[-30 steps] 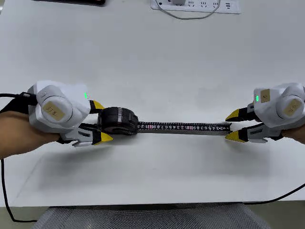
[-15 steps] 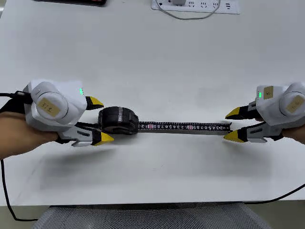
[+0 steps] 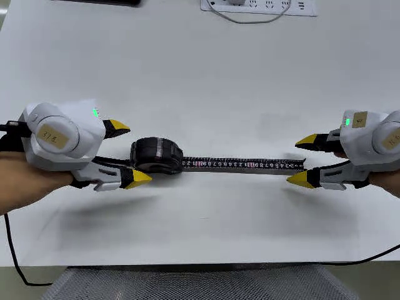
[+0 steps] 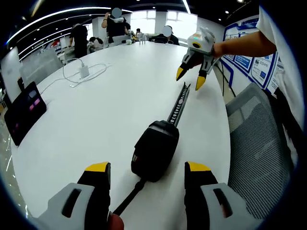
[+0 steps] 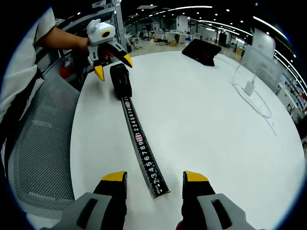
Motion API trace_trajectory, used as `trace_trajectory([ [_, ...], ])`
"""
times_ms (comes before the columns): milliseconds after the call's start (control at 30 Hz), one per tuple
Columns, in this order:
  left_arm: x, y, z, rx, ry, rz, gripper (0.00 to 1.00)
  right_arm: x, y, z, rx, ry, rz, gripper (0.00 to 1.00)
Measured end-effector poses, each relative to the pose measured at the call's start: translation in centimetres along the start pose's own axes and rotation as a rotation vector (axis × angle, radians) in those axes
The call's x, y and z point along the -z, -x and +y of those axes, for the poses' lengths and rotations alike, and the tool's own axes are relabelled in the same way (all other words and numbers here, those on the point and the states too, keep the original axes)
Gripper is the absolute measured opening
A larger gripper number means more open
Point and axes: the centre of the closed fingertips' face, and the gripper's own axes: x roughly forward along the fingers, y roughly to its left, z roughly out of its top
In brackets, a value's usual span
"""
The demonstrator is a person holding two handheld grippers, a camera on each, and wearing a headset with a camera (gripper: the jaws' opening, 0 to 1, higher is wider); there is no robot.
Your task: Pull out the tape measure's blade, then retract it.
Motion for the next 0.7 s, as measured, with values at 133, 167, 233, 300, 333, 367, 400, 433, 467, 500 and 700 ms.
trace_trajectory([
  [133,0.0,0.2,-0.1,-0.014,0.012,-0.010,0.62,0.0,0.1,0.2,0.015,-0.025,-0.017,0.47],
  [167,0.0,0.3,-0.2,-0.015,0.017,-0.017,0.63,0.0,0.2,0.3,0.017,-0.032,-0.021,0.48],
  [233,-0.2,0.5,-0.2,-0.025,0.027,-0.029,0.67,0.0,0.3,0.4,0.029,-0.039,-0.027,0.49],
  [300,-0.2,0.6,-0.4,-0.027,0.042,-0.037,0.68,0.0,0.4,0.6,0.033,-0.056,-0.033,0.51],
  [333,-0.1,0.7,-0.4,-0.031,0.041,-0.035,0.68,0.0,0.4,0.5,0.039,-0.057,-0.035,0.52],
  [367,0.0,0.7,-0.5,-0.031,0.043,-0.035,0.69,0.0,0.4,0.6,0.041,-0.061,-0.036,0.52],
  [400,0.1,0.8,-0.6,-0.033,0.048,-0.037,0.70,0.0,0.4,0.7,0.043,-0.066,-0.040,0.53],
  [433,0.1,0.8,-0.7,-0.034,0.051,-0.039,0.71,0.0,0.4,0.7,0.047,-0.070,-0.042,0.54],
  [467,0.2,0.9,-0.7,-0.034,0.055,-0.040,0.71,0.0,0.4,0.7,0.052,-0.073,-0.043,0.56],
  [500,0.4,0.9,-0.8,-0.035,0.061,-0.036,0.71,-0.1,0.5,0.8,0.055,-0.079,-0.047,0.57],
  [700,0.8,1.4,-0.5,-0.063,0.086,-0.042,0.76,-0.3,0.6,0.9,0.070,-0.107,-0.067,0.63],
])
